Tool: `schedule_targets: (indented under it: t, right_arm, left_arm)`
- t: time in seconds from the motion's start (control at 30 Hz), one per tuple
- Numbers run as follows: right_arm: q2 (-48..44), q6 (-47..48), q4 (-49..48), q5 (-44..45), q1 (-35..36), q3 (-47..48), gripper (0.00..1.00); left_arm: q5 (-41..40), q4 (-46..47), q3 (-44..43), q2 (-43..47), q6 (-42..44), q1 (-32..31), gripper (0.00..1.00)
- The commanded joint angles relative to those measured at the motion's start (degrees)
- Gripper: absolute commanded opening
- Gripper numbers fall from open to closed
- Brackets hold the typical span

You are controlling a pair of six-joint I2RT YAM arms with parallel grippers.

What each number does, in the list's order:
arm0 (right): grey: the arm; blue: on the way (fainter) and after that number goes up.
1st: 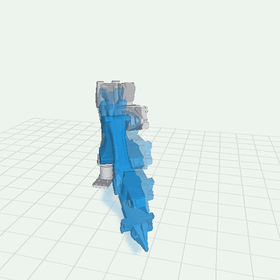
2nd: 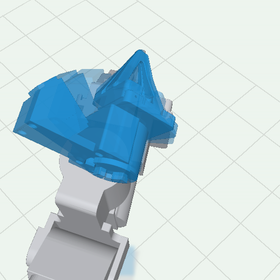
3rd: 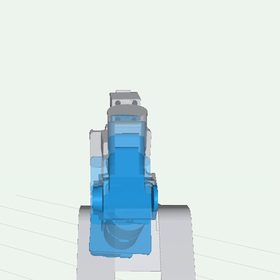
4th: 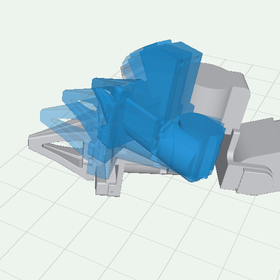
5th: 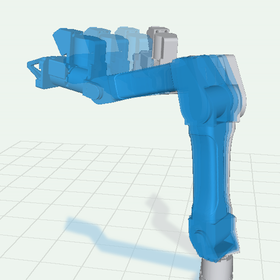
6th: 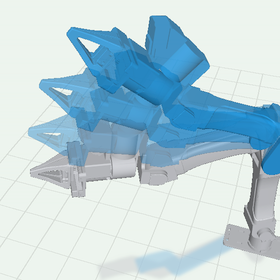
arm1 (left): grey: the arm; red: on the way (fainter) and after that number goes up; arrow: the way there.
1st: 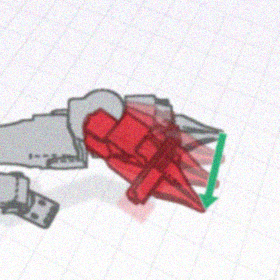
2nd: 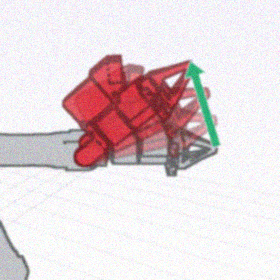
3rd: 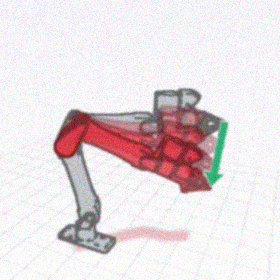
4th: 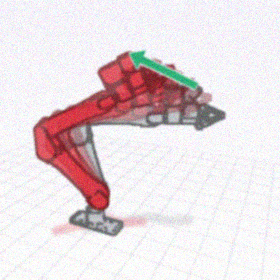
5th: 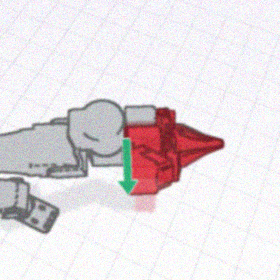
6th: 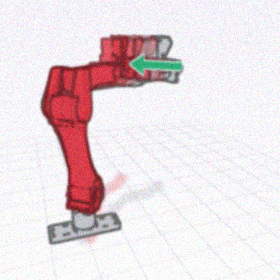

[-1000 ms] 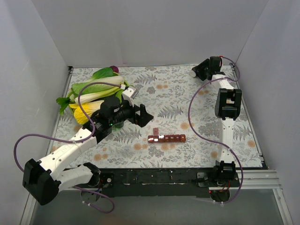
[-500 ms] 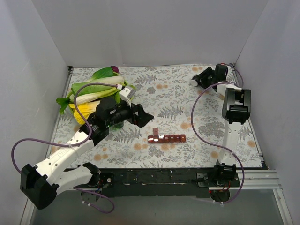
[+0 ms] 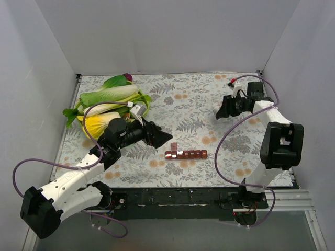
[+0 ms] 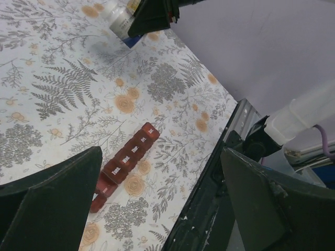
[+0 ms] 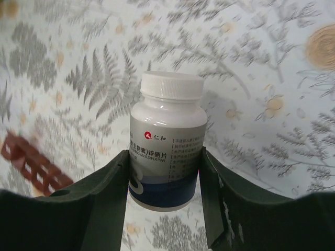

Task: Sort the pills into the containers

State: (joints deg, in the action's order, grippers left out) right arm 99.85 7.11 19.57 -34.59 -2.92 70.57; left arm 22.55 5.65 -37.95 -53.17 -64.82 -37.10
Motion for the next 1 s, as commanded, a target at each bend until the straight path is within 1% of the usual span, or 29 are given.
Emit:
schedule_targets:
  t: [0.0, 0.03, 0.07, 0.1, 0.13, 0.17, 0.23, 0.33, 0.4, 0.47, 0.5, 0.53, 0.63, 0.67, 0.73, 0.9, 0.97]
  right_arm:
    - [-6.0, 25.3, 14.9, -7.8, -0.2, -5.9, 0.23]
    - [-8.4, 27.3, 15.6, -11.7, -0.2, -7.1, 0.22]
    - [-9.8, 30.7, 15.7, -13.6, -0.2, -9.7, 0.21]
    - [-11.2, 31.9, 15.1, -15.4, -0.1, -11.0, 0.20]
    - [-13.9, 33.5, 15.6, -19.3, -0.1, -12.1, 0.20]
    - [-15.1, 36.0, 15.7, -21.2, -0.1, -12.9, 0.19]
    - [-17.8, 38.2, 16.8, -25.7, 0.1, -14.2, 0.19]
    - [-19.3, 42.8, 19.7, -29.3, 0.9, -13.2, 0.20]
    - [-19.3, 47.3, 24.3, -30.4, 1.9, -12.4, 0.20]
    - [-19.5, 50.5, 28.8, -31.6, 2.8, -11.8, 0.20]
    - [-19.6, 52.0, 30.0, -31.8, 4.4, -11.7, 0.20]
    - [-20.0, 52.9, 30.3, -31.6, 5.0, -11.9, 0.20]
    - [-21.5, 52.2, 29.7, -31.0, 7.3, -12.6, 0.20]
    - [-21.9, 51.4, 29.0, -30.8, 8.2, -13.2, 0.20]
    - [-22.9, 49.8, 26.4, -30.1, 9.0, -13.6, 0.21]
    - [-23.3, 46.8, 23.9, -29.7, 11.3, -13.7, 0.21]
    - [-23.3, 46.1, 23.1, -29.2, 12.1, -13.7, 0.21]
  left_arm:
    - [1.8, 9.8, 2.1, -2.9, -9.2, 0.2, 0.98]
    - [1.7, 11.9, 1.9, -4.0, -12.8, 0.3, 0.98]
    - [1.5, 12.7, 1.6, -6.7, -14.5, 0.3, 0.98]
    - [1.5, 13.3, 0.3, -8.2, -16.4, 0.3, 0.98]
    - [1.7, 14.2, -0.4, -9.6, -18.7, 0.3, 0.98]
    - [2.0, 14.5, -1.3, -11.2, -20.0, 0.3, 0.98]
    - [2.9, 15.0, -4.2, -16.1, -21.6, 0.3, 0.98]
    - [3.7, 14.4, -8.0, -22.8, -23.5, 0.4, 0.98]
    - [4.3, 14.0, -9.8, -26.2, -24.7, 0.3, 0.98]
    - [5.7, 16.0, -11.3, -30.7, -26.1, 0.3, 0.98]
    - [7.5, 17.3, -11.4, -32.0, -28.2, 0.3, 0.98]
    - [8.4, 20.7, -11.5, -34.3, -29.4, 0.3, 0.97]
    - [11.6, 25.5, -12.1, -36.9, -32.8, 0.3, 0.97]
    - [12.4, 26.0, -12.6, -38.1, -33.1, 0.2, 0.95]
    - [13.7, 25.1, -13.4, -38.9, -32.8, -0.4, 0.93]
    - [15.0, 22.7, -14.1, -39.8, -32.0, -1.7, 0.84]
    - [15.4, 21.6, -13.8, -39.9, -32.0, -1.9, 0.82]
